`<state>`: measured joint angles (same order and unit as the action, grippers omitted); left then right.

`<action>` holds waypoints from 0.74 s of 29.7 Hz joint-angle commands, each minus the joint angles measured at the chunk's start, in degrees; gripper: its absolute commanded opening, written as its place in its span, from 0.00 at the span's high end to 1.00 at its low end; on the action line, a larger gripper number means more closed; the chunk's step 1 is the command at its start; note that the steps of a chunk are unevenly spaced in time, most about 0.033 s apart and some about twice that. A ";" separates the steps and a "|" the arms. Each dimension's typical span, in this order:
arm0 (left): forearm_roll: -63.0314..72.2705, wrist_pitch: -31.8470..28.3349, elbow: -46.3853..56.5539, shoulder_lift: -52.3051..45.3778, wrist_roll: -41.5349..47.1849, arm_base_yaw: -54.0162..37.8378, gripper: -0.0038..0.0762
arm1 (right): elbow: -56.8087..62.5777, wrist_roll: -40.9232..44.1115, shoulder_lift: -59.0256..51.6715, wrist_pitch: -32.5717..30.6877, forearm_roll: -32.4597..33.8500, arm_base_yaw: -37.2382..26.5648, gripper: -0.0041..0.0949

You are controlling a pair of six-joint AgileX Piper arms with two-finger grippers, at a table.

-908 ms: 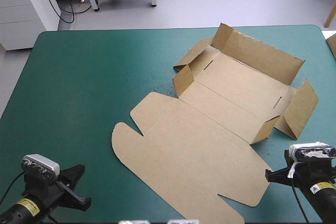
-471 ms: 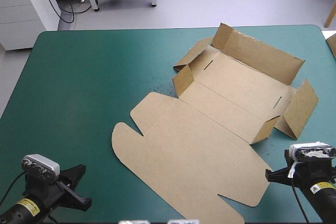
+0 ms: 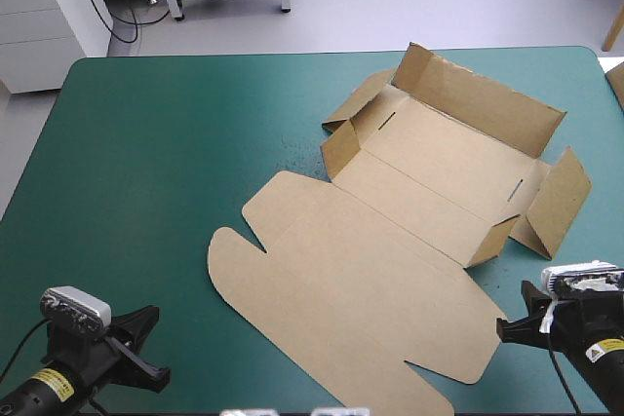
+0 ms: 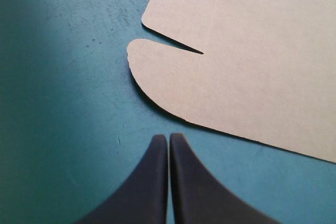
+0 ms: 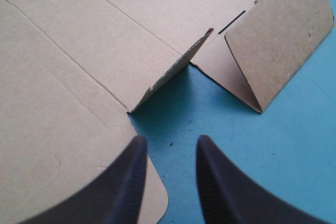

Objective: Fold the box

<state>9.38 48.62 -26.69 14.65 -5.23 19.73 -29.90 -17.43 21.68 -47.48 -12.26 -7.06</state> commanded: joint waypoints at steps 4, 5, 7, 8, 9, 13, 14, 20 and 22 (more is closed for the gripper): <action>1.32 -3.65 -1.33 0.73 0.03 0.33 0.96 | -3.36 3.44 0.44 1.08 -0.61 0.08 0.29; 1.32 -3.65 -1.33 0.73 0.03 0.33 0.96 | -3.49 4.79 0.44 0.65 -0.62 0.08 0.29; 1.32 -3.65 -1.33 0.73 0.03 0.33 0.96 | -4.19 8.67 0.88 -1.71 -0.36 0.08 0.30; 1.32 -3.65 -1.33 0.73 0.03 0.33 0.96 | -4.75 10.43 1.31 -3.65 -0.22 0.08 0.30; 1.32 -3.65 -1.33 0.73 0.03 0.33 0.96 | -5.74 11.03 2.49 -5.51 -0.09 0.08 0.30; 1.32 -3.65 -1.33 0.73 0.03 0.33 0.96 | -9.95 11.74 7.60 -10.17 -0.09 0.08 0.30; 1.32 -3.65 -1.33 0.73 0.03 0.33 0.96 | -11.31 12.66 9.20 -10.50 -0.09 0.08 0.30; 1.32 -3.65 -1.33 0.73 0.03 0.33 0.96 | -18.27 17.43 18.69 -11.43 -0.09 0.08 0.32; 1.32 -3.65 -1.33 0.73 0.03 0.33 0.96 | -19.50 18.45 21.63 -11.80 -0.49 0.08 0.33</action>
<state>9.38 48.67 -26.69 14.65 -5.38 19.73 -46.12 -0.43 39.42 -61.03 -12.02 -7.06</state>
